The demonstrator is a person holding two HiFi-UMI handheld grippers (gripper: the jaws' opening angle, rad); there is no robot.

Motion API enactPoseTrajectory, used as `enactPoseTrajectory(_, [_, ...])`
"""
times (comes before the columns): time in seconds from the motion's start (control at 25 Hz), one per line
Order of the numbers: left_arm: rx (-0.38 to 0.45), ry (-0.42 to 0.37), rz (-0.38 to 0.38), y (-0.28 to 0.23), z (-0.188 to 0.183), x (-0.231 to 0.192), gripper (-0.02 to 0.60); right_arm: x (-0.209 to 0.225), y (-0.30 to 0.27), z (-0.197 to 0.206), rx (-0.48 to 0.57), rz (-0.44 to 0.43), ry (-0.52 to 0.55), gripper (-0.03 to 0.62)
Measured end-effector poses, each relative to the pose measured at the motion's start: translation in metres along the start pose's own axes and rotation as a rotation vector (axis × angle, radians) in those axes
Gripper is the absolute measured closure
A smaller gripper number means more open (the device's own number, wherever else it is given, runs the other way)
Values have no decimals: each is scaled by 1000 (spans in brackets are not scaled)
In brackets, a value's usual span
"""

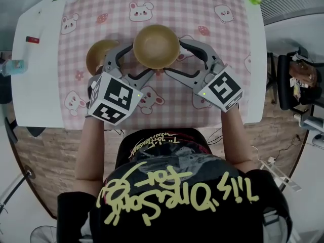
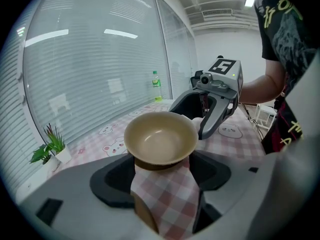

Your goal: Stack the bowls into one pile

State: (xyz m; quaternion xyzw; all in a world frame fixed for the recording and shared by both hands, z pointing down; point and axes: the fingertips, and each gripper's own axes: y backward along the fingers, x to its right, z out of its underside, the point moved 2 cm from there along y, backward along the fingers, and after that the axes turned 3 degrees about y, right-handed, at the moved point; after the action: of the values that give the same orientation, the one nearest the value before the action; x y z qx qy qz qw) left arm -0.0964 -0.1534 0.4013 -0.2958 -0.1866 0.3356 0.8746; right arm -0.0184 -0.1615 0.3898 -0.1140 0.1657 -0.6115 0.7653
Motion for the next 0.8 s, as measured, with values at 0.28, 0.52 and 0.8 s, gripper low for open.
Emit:
enactPoseTrajectory(0.28, [-27,-25,-11,-3,1,-3,241,2,-4,6,11,4,-23,260])
enactPoseTrajectory(0.52, [-43,-34,-3,-5,1,-2,235,2,-4,8,9,12,-28,260])
enactPoseTrajectory(0.8, [-86,-43,11,-6,4,-1,227,1,-5,12,-7,7,-48,260])
